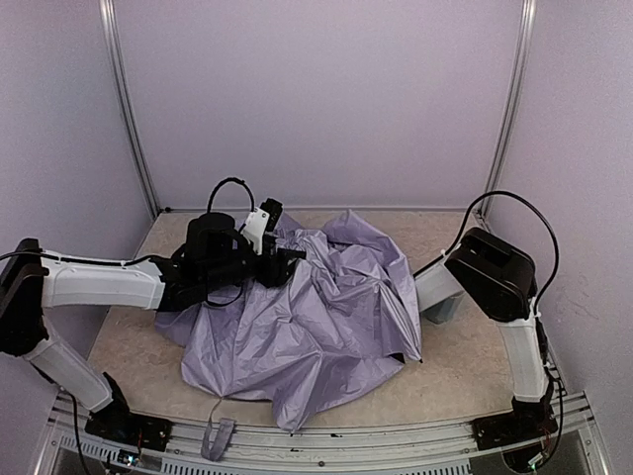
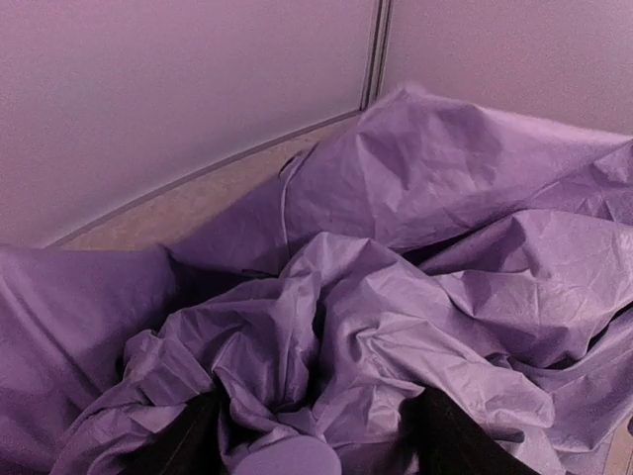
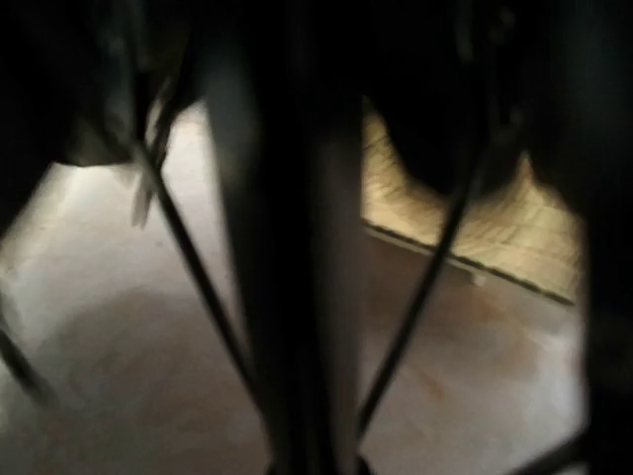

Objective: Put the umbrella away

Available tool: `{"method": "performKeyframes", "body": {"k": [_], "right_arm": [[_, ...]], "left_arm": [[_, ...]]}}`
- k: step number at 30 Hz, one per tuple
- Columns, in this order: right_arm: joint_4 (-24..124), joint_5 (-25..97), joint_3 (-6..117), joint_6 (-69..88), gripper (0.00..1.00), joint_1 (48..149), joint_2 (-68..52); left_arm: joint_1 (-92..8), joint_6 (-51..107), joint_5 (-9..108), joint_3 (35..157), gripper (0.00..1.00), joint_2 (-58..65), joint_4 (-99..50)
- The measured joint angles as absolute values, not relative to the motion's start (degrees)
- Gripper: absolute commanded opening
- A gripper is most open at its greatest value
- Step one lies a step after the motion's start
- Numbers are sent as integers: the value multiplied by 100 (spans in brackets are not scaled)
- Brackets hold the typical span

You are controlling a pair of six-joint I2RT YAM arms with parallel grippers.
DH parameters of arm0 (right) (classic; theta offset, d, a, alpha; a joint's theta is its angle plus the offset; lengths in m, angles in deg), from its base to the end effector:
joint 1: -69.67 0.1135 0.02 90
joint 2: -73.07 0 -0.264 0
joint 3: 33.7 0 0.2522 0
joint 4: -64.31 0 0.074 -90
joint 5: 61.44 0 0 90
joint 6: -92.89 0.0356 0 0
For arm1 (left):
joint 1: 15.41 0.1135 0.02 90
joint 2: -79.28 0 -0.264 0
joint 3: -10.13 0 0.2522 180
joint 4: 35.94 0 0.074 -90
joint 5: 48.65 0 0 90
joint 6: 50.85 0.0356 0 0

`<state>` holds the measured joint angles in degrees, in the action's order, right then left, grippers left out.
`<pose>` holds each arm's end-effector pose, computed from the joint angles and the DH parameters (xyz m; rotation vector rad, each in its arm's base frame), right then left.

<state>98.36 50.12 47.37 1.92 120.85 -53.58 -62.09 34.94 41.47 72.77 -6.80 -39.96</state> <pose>0.2776 0.3659 0.1238 -1.0653 1.5263 0.9543 0.2309 -0.2450 0.2401 0.7098 1.8225 -0.5966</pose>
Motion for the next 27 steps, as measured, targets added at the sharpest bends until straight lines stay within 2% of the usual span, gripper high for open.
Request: {"method": "performKeyframes", "body": {"k": [8, 16, 21, 27], "right_arm": [[9618, 4822, 4696, 358, 0, 12076, -5179], [8372, 4868, 4744, -95, 3, 12141, -4580], [7546, 5078, 5653, 50, 4, 12115, -4274], [7259, 5322, 7024, 96, 6, 12227, -3813]], "left_arm": [[-6076, 3192, 4449, 7094, 64, -907, -4903], [-6030, 2980, 4641, 7207, 67, -317, -4153], [-6128, 3197, 3981, 8254, 67, -18, -3058], [-6788, 3793, 2873, 9583, 67, 481, -2914]]}}
